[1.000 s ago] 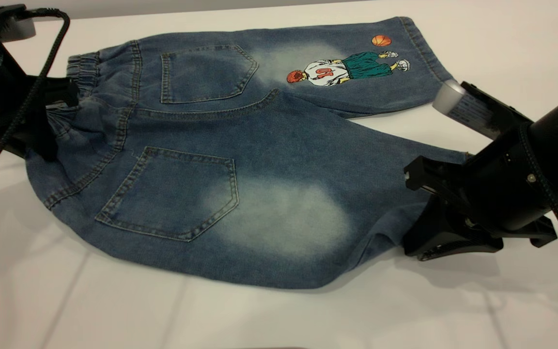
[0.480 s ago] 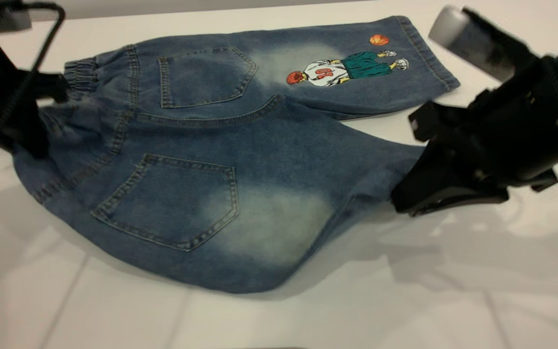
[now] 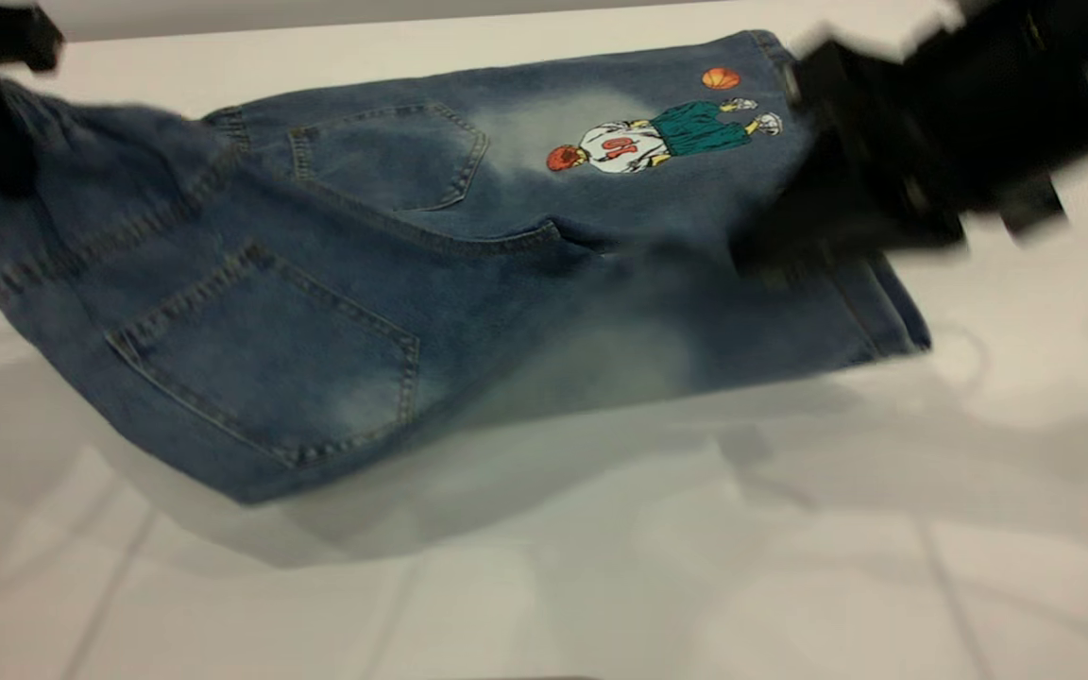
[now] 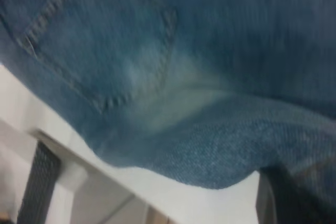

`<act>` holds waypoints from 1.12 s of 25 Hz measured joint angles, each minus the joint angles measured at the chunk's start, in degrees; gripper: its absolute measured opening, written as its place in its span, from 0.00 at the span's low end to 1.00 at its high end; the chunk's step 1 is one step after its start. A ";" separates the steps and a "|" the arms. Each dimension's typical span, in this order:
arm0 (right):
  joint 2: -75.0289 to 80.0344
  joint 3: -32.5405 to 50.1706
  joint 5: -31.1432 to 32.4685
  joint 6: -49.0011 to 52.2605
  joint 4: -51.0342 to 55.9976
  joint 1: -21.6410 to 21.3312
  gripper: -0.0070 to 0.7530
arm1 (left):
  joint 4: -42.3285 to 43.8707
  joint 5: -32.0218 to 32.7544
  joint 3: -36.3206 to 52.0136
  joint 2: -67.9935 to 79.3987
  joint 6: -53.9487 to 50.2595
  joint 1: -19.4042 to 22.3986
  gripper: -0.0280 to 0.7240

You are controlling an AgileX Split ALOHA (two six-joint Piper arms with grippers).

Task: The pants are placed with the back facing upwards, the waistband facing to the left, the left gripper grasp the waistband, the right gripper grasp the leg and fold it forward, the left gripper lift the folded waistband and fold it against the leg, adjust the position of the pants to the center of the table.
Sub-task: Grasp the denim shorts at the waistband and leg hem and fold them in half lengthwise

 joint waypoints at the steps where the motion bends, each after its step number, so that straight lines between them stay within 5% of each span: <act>1: 0.00 -1.75 0.00 0.40 -0.31 0.00 0.04 | -0.05 -0.13 0.00 -0.72 -1.21 0.00 0.16; 15: 7.19 -19.40 0.81 5.90 -4.73 -7.35 0.04 | -4.80 -3.56 0.06 -0.56 -13.81 0.00 0.16; 28: 21.09 -34.70 1.96 8.44 -4.91 -7.78 0.04 | -27.97 -12.04 -5.12 13.05 -13.85 0.00 0.16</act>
